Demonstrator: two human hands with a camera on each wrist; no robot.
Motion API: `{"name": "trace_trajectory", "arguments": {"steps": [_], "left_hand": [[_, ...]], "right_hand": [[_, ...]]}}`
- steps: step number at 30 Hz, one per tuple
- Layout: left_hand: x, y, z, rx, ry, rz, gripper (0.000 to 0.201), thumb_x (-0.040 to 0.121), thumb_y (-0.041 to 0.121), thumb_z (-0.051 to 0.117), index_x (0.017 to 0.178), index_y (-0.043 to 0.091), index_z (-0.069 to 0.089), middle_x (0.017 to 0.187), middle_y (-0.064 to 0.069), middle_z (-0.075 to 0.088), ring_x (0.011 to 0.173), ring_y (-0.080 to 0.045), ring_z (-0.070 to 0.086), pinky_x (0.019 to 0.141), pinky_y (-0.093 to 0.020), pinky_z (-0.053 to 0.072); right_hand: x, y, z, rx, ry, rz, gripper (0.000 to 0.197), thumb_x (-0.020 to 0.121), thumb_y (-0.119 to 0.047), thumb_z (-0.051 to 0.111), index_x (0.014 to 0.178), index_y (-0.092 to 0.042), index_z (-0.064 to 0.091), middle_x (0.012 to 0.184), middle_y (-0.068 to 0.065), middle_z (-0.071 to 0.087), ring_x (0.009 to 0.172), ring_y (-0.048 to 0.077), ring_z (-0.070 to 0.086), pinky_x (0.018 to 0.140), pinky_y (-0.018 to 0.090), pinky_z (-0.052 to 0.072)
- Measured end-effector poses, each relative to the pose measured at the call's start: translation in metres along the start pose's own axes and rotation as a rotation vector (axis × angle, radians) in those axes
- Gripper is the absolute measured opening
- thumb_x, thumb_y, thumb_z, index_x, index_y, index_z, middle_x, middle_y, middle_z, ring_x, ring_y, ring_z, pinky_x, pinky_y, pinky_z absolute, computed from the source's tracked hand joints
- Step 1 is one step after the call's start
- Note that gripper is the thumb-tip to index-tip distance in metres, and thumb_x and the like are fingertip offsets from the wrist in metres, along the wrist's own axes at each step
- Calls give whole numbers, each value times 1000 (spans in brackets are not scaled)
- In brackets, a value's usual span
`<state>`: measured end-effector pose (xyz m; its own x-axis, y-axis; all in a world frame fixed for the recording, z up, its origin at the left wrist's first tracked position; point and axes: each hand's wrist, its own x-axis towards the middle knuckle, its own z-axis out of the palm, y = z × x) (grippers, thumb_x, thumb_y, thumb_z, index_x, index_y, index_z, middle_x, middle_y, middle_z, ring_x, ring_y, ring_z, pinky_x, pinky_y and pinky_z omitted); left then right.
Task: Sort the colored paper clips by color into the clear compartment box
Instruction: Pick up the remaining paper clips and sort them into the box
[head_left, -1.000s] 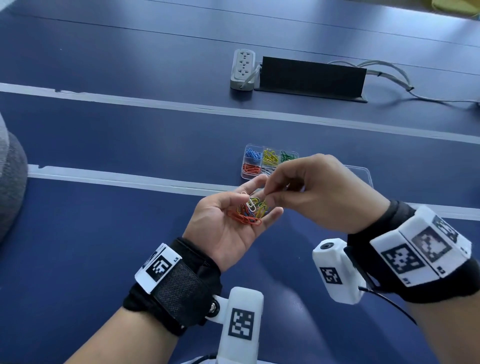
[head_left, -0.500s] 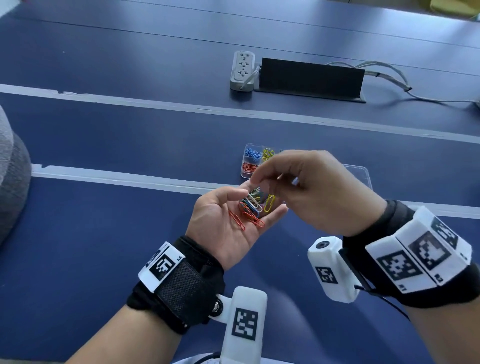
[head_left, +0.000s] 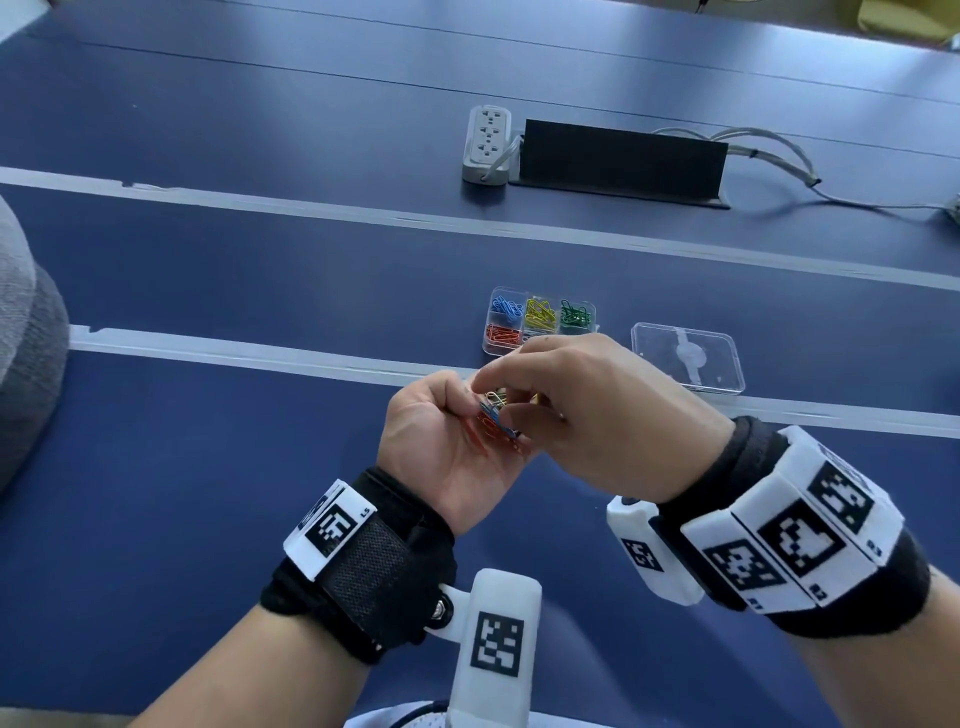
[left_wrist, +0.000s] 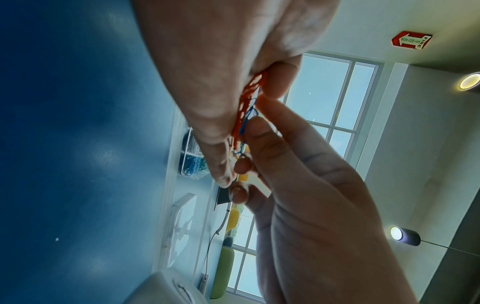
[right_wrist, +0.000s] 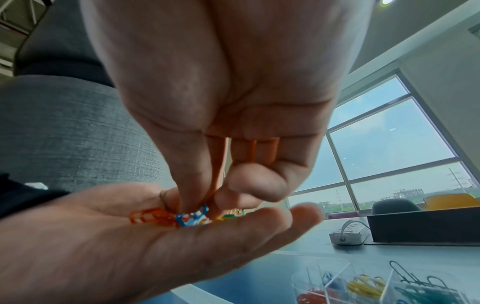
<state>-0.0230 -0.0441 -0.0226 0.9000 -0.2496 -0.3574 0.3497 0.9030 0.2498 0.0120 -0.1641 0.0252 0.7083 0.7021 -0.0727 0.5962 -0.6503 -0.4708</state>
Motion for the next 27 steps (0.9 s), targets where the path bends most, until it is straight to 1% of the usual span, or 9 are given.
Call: {"name": "trace_trajectory", "arguments": {"steps": [2,4,7,11,15,19,21,25,27], "left_hand": [[-1,0,1,-3,-1,5,45,61,10,25,67,-5,68,69,-10,60,52,-19,55,55,-20,45],[-1,0,0,-32,-10,3,47,61,14,27,71,-6,69,69,-10,60,51,-19,53,55,-21,46],[-2,2,1,-41,-19,-5,51,63,18,29,77,-8,71,73,-12,63,52,-21,56,58,-25,50],[-2,1,-1,-19,11,3,53,75,27,31,77,-5,73,68,-8,58,52,-17,49,56,-22,44],[-3,1,-2,-16,19,-39,61,86,40,34,96,-7,71,77,-10,60,53,-17,50,58,-24,49],[-2,3,-4,12,42,-52,70,88,49,31,107,-8,68,85,-14,67,61,-21,61,61,-26,49],[-2,2,-6,-42,35,-52,71,89,50,32,111,-9,65,86,-15,67,61,-23,62,57,-26,48],[-6,4,-5,-75,-31,-60,70,92,45,36,133,-11,41,105,-26,64,80,-35,66,71,-37,52],[-4,5,-4,-10,12,-31,70,90,45,36,132,-10,46,103,-25,66,78,-33,68,68,-35,55]], "right_hand": [[2,1,3,-11,-45,0,30,85,-17,53,108,-34,63,96,4,63,89,26,58,73,43,51],[2,2,3,-6,-44,7,31,85,-18,53,109,-36,62,96,5,62,89,27,59,72,44,52],[1,3,1,49,-31,-15,32,86,-17,55,109,-37,64,98,5,64,91,27,60,76,42,51],[4,3,3,8,-61,-26,28,85,-17,55,104,-35,65,92,2,62,87,24,58,72,41,51],[3,4,2,6,-30,-27,14,85,-19,60,94,-28,67,84,-1,60,79,19,55,69,42,50],[4,10,6,15,-79,-39,27,81,-21,55,105,-32,62,97,-1,64,91,22,59,72,44,51],[4,11,8,-4,-90,-49,32,81,-22,53,109,-33,60,103,-1,63,96,24,58,74,44,51],[3,12,8,27,-34,-91,30,84,-24,48,108,-36,61,102,-1,63,93,26,60,72,44,52],[2,12,5,73,21,-103,26,85,-24,49,105,-32,65,99,1,65,91,26,62,72,43,53]]}}
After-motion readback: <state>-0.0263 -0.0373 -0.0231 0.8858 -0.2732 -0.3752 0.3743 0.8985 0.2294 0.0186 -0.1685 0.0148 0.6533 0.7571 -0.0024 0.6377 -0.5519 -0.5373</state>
